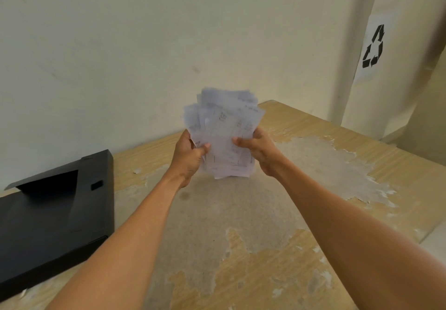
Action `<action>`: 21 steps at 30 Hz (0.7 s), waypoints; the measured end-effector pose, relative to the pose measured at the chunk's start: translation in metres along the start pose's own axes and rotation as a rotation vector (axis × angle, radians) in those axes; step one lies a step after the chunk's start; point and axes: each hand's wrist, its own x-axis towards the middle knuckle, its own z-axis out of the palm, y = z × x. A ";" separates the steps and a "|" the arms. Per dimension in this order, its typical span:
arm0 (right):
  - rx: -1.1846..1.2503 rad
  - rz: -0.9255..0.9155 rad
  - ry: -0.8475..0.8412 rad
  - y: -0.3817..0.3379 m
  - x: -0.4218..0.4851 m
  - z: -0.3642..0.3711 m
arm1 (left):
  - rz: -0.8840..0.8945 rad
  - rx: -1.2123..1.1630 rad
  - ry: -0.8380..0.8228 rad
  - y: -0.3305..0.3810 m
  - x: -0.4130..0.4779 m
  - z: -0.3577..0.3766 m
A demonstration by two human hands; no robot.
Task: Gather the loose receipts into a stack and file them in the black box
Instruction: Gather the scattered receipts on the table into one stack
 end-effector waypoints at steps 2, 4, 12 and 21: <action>0.019 -0.001 0.001 0.005 -0.003 0.002 | 0.015 -0.015 0.028 -0.003 -0.004 0.002; 0.059 -0.016 0.000 0.003 -0.001 0.006 | 0.036 -0.061 0.063 0.000 -0.004 0.004; -0.039 0.048 -0.033 0.013 -0.009 0.003 | -0.036 -0.017 0.050 -0.014 -0.010 0.001; -0.115 0.026 -0.010 0.009 -0.006 0.005 | -0.049 -0.037 -0.006 -0.010 -0.016 0.005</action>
